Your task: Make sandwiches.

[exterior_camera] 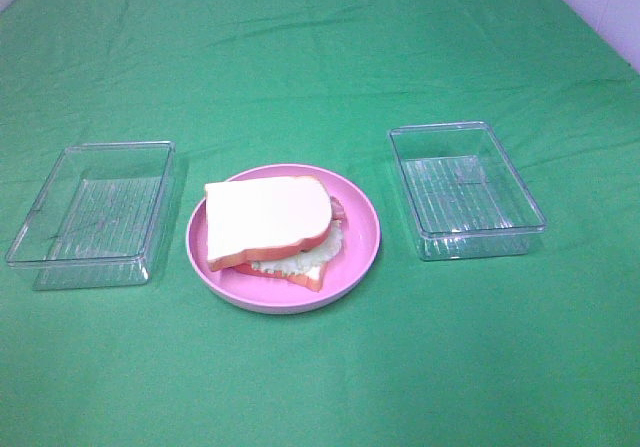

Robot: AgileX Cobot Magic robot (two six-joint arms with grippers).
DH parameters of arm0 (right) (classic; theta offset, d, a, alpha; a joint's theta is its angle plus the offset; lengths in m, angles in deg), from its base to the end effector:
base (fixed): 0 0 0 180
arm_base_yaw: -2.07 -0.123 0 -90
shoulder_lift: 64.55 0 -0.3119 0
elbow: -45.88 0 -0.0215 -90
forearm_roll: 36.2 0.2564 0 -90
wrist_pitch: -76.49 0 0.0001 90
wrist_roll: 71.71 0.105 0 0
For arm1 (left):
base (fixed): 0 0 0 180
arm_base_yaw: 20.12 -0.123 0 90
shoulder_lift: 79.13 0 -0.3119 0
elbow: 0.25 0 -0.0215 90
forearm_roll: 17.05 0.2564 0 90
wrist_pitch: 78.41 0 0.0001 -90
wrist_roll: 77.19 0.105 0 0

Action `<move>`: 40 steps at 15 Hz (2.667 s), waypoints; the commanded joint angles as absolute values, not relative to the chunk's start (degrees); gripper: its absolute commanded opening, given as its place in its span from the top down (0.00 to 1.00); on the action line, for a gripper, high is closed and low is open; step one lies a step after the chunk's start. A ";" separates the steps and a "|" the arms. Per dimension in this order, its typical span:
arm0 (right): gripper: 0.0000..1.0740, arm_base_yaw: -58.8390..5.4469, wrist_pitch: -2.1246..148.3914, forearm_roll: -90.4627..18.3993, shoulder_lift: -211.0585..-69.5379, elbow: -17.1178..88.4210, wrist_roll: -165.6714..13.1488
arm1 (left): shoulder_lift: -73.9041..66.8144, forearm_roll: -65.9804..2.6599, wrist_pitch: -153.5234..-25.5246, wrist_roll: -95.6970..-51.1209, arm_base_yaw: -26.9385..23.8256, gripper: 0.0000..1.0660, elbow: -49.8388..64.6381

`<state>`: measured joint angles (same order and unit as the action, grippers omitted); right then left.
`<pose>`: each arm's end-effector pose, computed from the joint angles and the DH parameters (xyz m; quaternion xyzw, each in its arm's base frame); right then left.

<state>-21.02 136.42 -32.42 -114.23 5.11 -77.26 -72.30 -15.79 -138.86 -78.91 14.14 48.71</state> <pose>0.0957 0.0473 0.2892 -0.2306 0.9384 0.0704 0.2476 -0.0118 0.0105 0.2755 0.2375 0.8152 -0.1527 0.5057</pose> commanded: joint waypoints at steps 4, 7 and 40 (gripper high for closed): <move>0.36 -20.97 137.33 -31.16 -89.25 -2.97 -79.50 | -72.76 -15.90 -138.17 -78.45 14.20 0.24 49.05; 0.36 -20.97 137.33 -31.45 -83.40 -2.97 -79.73 | -72.76 -15.90 -138.17 -77.99 14.20 0.24 49.11; 0.36 5.68 137.16 -31.16 -70.63 -2.97 -79.56 | -73.56 -15.90 -138.17 -77.99 -22.24 0.24 49.11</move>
<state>5.50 137.56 -30.93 -71.26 -2.74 -78.98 -72.30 -15.79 -138.80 -77.94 -22.13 48.77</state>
